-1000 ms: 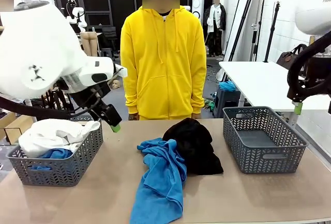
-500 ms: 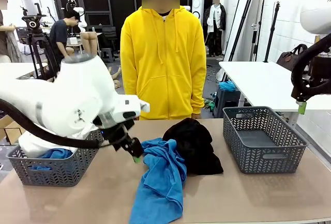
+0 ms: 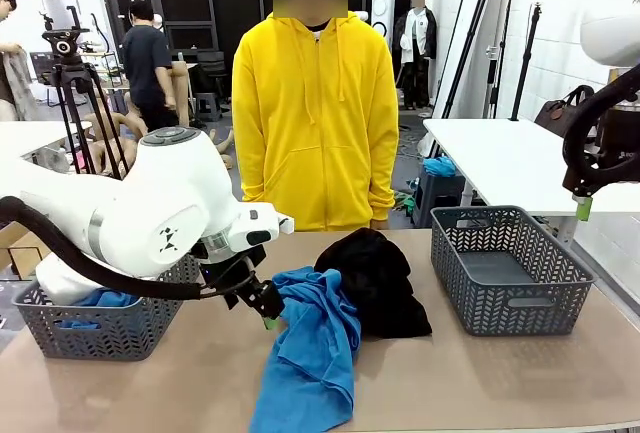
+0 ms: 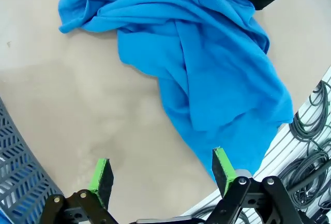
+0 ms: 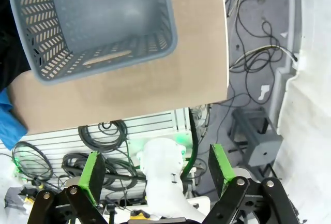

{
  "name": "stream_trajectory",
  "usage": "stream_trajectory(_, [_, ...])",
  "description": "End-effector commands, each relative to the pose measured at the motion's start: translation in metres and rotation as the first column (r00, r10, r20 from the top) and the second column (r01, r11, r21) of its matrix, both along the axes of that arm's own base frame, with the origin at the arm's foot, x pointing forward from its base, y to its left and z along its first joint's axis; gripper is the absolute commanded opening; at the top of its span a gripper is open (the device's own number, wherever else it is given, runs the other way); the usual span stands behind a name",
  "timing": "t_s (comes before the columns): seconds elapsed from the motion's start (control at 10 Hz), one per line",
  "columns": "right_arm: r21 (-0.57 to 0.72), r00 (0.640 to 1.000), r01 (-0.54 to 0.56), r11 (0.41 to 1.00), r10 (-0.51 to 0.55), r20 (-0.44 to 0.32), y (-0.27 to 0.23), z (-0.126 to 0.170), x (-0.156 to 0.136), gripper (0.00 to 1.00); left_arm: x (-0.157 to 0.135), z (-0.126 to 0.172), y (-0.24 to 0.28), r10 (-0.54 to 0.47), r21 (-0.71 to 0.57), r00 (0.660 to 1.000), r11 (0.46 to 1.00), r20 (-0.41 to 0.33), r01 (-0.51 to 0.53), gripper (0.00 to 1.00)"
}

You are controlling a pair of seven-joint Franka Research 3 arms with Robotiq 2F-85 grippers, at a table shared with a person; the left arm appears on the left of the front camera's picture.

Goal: Sort the tops and bottoms.
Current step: Lift clothes from the center of the table with your left hand.

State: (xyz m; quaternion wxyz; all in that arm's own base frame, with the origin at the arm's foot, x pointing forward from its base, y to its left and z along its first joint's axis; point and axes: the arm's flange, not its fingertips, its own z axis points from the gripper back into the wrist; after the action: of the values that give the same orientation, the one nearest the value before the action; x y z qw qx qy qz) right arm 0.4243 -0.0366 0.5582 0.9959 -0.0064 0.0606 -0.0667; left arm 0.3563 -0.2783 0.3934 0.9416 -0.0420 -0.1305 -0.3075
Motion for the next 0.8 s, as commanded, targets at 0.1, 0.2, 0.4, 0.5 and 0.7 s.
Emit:
stream_trajectory(0.1, [0.014, 1.000, 0.009, 1.000, -0.009, 0.002, 0.001, 0.001, 0.002, 1.00, 0.019, -0.030, -0.023, 0.040, -0.028, 0.998, 0.999, -0.054, -0.042, 1.00])
stream_trajectory(0.2, [0.014, 1.000, 0.009, 1.000, -0.009, 0.002, 0.001, 0.001, 0.002, 1.00, 0.029, -0.035, -0.031, 0.028, -0.048, 0.997, 0.998, -0.067, -0.031, 1.00])
stream_trajectory(0.4, [0.014, 1.000, 0.009, 1.000, -0.009, 0.002, 0.001, 0.001, 0.002, 1.00, 0.044, -0.043, -0.038, 0.029, -0.080, 0.994, 0.996, -0.104, -0.038, 1.00])
stream_trajectory(0.5, [0.014, 1.000, 0.009, 1.000, -0.009, 0.002, 0.001, 0.001, 0.002, 1.00, 0.047, -0.051, -0.040, 0.050, -0.087, 0.993, 0.994, -0.109, -0.059, 1.00])
stream_trajectory(0.7, [0.014, 1.000, 0.009, 1.000, -0.009, 0.002, 0.001, 0.001, 0.002, 1.00, 0.058, -0.065, -0.046, 0.050, -0.095, 0.996, 0.994, -0.073, -0.057, 1.00])
